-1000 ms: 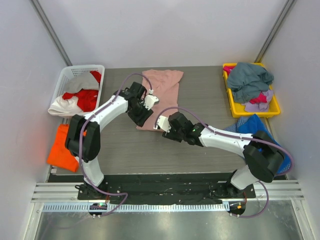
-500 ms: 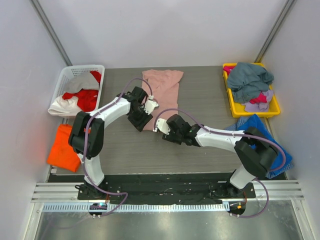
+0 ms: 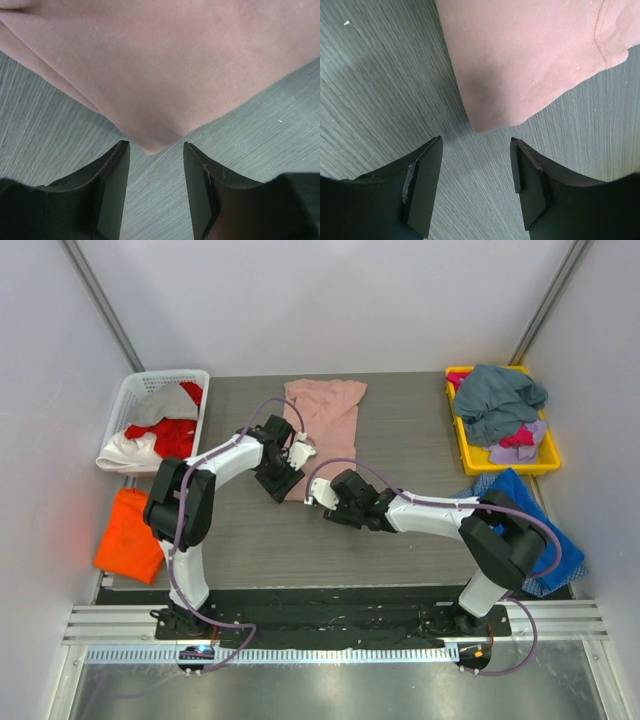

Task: Fold and stack the t-shirts
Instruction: Grab one side of the 2/3 rectangular tshirt with both arms

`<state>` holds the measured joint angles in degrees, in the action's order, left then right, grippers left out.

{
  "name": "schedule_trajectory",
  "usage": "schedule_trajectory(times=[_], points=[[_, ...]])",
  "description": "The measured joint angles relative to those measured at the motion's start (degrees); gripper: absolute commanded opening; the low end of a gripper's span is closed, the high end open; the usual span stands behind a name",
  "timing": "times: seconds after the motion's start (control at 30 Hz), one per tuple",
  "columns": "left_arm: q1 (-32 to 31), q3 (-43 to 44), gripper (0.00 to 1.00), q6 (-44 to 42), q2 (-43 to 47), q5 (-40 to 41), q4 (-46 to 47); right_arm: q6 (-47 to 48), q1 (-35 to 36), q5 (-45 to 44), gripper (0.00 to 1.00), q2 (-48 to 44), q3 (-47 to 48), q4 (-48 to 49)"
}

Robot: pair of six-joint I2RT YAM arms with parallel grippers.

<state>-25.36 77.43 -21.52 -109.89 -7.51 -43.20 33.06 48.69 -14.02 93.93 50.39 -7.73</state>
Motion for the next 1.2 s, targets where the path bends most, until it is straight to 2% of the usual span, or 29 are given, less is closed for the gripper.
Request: schedule_trajectory(times=[0.3,0.6,0.8,0.87,1.03,1.1,1.13,1.17,1.2], points=[[0.76,1.11,0.51,-0.31,-2.32,-0.02,0.5,0.48,-0.07,-0.28,0.63,1.31,1.73,0.44],[0.79,3.56,0.59,-0.98,-4.02,-0.33,0.31,1.14,-0.44,-0.22,0.64,4.07,2.64,0.85],[0.81,3.85,0.57,-1.2,-4.28,-0.28,0.42,1.33,-0.9,-0.22,0.6,4.11,2.67,1.33],[0.81,3.91,0.53,-1.2,-4.35,-0.26,0.44,1.36,-1.03,-0.22,0.55,4.11,2.67,1.33],[0.81,4.44,0.36,-1.14,-4.74,-0.35,0.5,1.53,-1.27,-0.22,0.41,4.39,2.73,1.44],[0.81,4.59,0.23,-1.05,-4.87,-0.63,0.52,1.49,-1.25,-0.17,0.32,4.59,2.75,1.42],[0.81,4.61,0.2,-1.05,-4.9,-0.72,0.55,1.42,-1.25,-0.07,0.29,4.7,2.75,1.42],[0.81,4.61,0.16,-0.92,-4.92,-0.74,0.57,1.4,-1.25,-0.02,0.2,4.74,2.78,1.42],[0.81,4.61,0.12,-1.05,-4.92,-0.87,0.66,1.36,-1.25,0.11,0.15,4.81,2.78,1.36]])
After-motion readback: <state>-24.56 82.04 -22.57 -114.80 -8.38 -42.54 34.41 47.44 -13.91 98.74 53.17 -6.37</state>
